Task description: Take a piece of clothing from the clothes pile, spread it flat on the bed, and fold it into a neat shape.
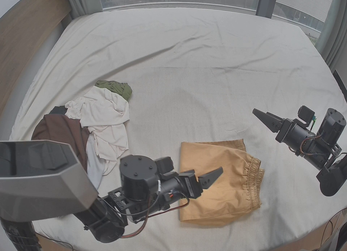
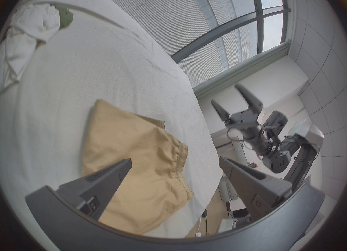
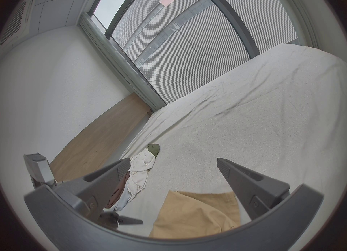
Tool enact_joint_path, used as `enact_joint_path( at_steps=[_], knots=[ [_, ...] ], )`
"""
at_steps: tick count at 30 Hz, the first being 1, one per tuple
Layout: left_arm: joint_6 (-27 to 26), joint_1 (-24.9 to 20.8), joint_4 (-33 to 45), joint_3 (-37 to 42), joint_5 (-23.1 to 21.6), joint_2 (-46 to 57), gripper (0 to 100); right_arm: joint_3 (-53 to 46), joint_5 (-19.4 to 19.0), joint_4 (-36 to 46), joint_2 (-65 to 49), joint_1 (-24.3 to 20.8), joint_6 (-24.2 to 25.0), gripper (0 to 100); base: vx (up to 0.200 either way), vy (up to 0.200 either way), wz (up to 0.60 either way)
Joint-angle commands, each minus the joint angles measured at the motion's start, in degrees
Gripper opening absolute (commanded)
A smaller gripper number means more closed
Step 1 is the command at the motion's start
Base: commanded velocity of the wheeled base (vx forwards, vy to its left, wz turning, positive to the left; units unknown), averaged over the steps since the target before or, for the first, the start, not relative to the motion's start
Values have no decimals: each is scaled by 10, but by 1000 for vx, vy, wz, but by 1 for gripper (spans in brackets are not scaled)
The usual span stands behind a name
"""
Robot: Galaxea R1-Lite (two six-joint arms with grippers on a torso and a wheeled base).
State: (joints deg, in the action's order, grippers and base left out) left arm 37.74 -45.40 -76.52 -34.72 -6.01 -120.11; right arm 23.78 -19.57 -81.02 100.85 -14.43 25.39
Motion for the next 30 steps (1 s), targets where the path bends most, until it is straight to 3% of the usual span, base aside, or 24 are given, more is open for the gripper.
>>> enact_joint_path(
  at_steps=[1,8,13,24,30],
  knots=[
    [-25,63,-2,58,-2,130,100,-11,1,0,-10,-6,-1,100,0,0,0],
    [-46,113,5,109,-14,226,100,-18,4,6,-20,-24,0,100,0,0,0],
    [-76,166,-4,149,-68,247,100,-37,8,5,-18,-39,-1,100,0,0,0],
    [-138,175,-8,211,-95,238,100,-71,8,10,1,-20,-9,100,0,0,0],
    [-191,176,-9,253,-94,224,100,-101,8,39,31,4,-56,100,0,0,0]
  ],
)
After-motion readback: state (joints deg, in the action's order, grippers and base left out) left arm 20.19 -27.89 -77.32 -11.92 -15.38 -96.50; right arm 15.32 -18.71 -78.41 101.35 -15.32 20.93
